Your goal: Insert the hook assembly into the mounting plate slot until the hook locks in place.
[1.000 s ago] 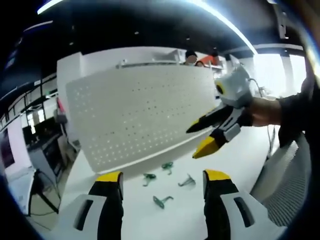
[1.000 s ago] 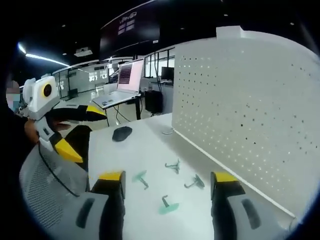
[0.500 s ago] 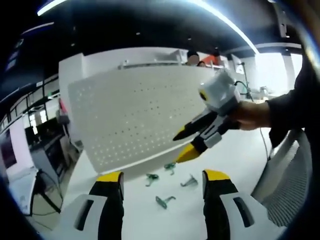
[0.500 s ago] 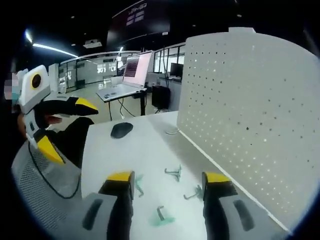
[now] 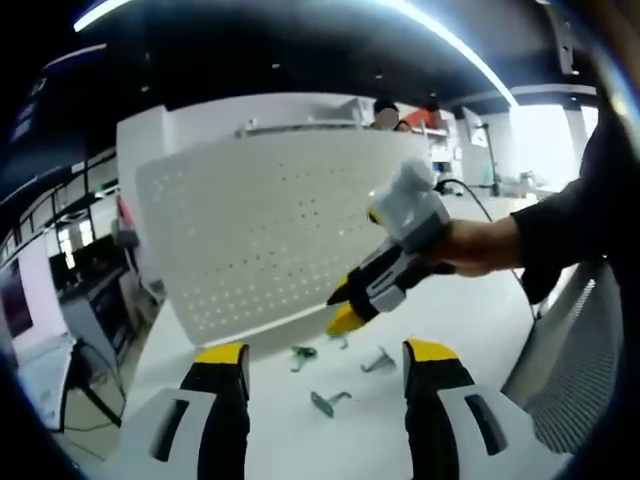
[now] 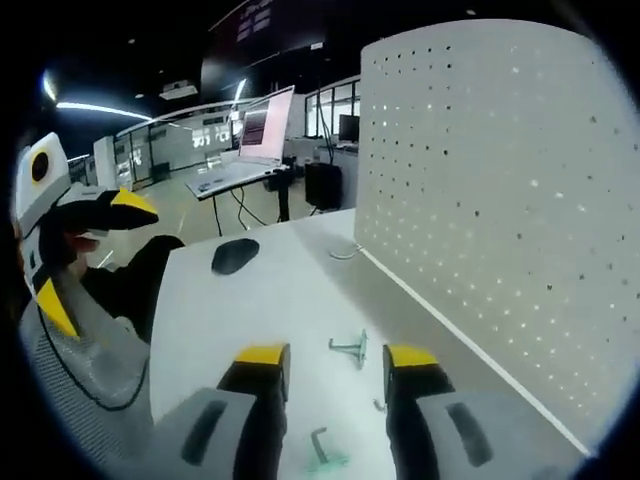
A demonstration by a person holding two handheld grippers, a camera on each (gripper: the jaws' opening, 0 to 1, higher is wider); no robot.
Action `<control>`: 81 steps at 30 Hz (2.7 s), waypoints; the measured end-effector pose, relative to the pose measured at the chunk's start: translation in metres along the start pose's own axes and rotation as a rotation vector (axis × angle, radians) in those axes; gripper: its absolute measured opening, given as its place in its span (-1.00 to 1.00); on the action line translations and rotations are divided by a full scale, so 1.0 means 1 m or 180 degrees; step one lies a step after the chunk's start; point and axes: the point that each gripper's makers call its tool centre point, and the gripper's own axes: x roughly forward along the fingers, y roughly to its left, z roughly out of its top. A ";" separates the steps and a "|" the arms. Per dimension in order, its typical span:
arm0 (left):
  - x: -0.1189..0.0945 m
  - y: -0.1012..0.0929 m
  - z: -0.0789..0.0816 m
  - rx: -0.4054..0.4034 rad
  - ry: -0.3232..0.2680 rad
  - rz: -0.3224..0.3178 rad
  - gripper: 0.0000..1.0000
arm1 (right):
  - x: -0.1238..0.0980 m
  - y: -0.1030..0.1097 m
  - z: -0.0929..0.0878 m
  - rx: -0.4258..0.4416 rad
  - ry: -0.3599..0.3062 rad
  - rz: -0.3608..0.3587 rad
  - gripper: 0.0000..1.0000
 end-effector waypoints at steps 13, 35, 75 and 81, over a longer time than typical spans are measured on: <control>-0.001 0.003 0.000 -0.0027 -0.0029 0.0018 0.22 | 0.029 -0.013 -0.010 -0.0044 0.0154 -0.0026 -0.52; -0.001 0.004 0.001 -0.0023 -0.0048 0.0038 0.14 | 0.060 -0.020 -0.026 -0.0090 0.0330 0.0014 -0.76; -0.002 0.001 0.007 -0.0044 -0.0092 0.0012 0.04 | 0.092 -0.039 -0.039 -0.0113 0.0579 -0.0034 -0.98; -0.002 0.002 0.005 -0.0036 -0.0086 -0.0001 0.03 | 0.085 -0.039 -0.037 -0.0065 0.0549 -0.0031 -1.00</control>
